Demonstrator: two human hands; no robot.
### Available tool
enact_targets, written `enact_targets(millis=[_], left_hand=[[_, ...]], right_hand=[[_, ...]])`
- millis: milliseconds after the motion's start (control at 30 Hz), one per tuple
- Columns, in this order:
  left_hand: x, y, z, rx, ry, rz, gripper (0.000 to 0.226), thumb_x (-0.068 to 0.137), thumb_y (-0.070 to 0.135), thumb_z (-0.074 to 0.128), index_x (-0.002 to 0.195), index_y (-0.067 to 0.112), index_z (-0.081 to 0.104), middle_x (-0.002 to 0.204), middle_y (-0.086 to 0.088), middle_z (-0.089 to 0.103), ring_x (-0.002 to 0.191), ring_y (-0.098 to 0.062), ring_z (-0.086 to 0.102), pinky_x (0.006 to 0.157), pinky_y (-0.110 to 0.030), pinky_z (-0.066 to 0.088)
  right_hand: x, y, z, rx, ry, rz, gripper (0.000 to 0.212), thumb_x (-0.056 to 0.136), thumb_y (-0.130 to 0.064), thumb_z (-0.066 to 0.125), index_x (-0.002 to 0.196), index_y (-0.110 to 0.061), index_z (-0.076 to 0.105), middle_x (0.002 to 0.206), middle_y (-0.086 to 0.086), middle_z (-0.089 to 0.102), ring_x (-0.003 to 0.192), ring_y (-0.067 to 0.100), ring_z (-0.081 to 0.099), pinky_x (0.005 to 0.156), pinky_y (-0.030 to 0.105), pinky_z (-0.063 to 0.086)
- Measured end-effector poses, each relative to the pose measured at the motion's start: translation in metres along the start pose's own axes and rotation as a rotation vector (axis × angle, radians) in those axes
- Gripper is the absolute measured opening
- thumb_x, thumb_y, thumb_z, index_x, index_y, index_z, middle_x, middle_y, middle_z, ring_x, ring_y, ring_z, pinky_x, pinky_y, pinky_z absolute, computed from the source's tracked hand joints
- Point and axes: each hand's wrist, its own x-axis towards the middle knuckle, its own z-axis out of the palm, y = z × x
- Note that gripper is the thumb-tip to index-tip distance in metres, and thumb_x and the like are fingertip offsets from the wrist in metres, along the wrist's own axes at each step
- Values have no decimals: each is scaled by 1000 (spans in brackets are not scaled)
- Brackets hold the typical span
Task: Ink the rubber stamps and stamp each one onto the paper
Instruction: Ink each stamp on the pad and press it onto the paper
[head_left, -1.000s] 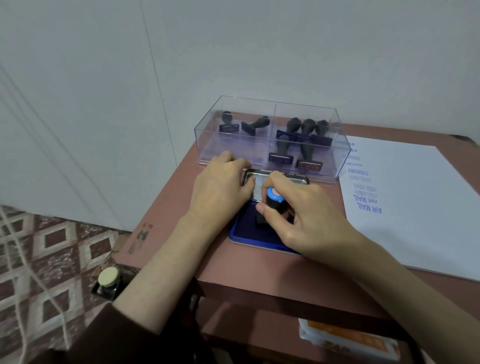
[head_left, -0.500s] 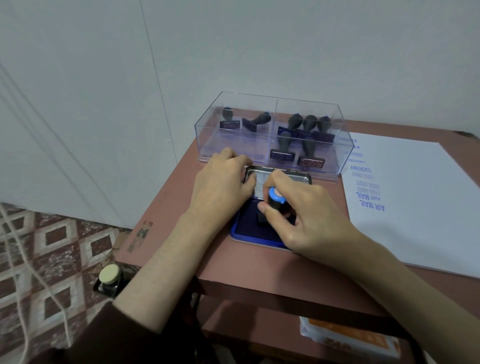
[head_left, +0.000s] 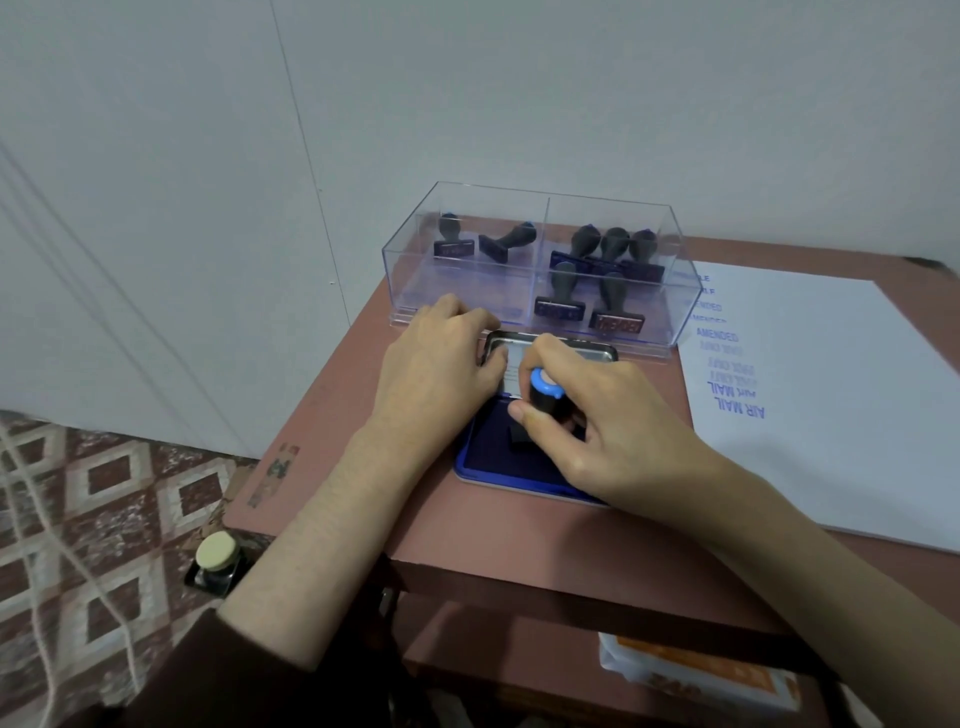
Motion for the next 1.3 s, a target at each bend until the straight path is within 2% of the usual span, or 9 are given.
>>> enact_targets(millis=[133,233,333,433,533,667,800,933,1300], left_hand=[[0,1,-2,-3,-17,-8,31,90,37,54,116,22,62,107,0,55,98,-18,54,74,-33,44],[1,3,-4,13,-40,-12,31,89,35,54,116,22,61,108,0,55,100,-19,54,74,-34,43],[2,8,-7,64,-70,-8,33,88,31,53,119,21,60,112,-3,56,106,-23,51,77,-33,40],[2,24,-8,86,-37,48,33,89,32,52,120,20,59,112,-3,57,107,-23,47,78,-32,38],[4,51,-7,-26,-35,217,35,87,39,56,116,19,62,106,-1,60,102,-22,48,82,-34,43],[9,85,-1,-91,-259,496,61,78,63,44,121,22,59,119,7,59,111,-14,45,94,-24,36],[6,98,15,-58,-463,555,76,77,68,51,139,25,41,144,11,40,132,-5,27,105,-18,19],[4,99,24,-54,-530,601,79,77,69,49,142,26,35,148,18,31,137,1,11,99,-5,1],[3,96,31,-55,-563,578,85,76,71,47,146,29,24,153,17,18,141,1,3,110,-15,1]], right_hand=[[-1,-1,-4,53,-7,47,20,89,-17,59,83,-20,40,58,-8,53,53,5,46,51,9,32],[1,2,-9,169,-2,151,19,88,-20,62,80,-22,45,57,-13,50,49,5,41,51,12,32],[-1,8,-19,550,128,316,16,86,-20,66,78,-21,52,64,-6,53,57,12,48,55,20,40],[-10,23,-38,940,276,525,14,80,-21,67,75,-20,54,56,0,49,49,12,38,42,18,31],[-25,43,-63,1043,471,616,14,82,-18,62,74,-16,51,52,-1,48,52,14,34,41,20,26],[-50,59,-88,840,557,623,7,88,-12,61,83,-17,59,59,-4,53,57,13,43,47,18,35],[-66,63,-91,305,449,524,15,86,-14,66,97,-15,56,67,2,55,56,16,52,60,23,45],[-71,63,-86,-18,421,332,16,82,-12,70,84,-7,55,57,-16,49,52,-3,49,53,3,34],[-73,70,-80,-94,323,213,15,83,-20,63,78,-14,49,58,-21,47,45,5,35,47,7,27]])
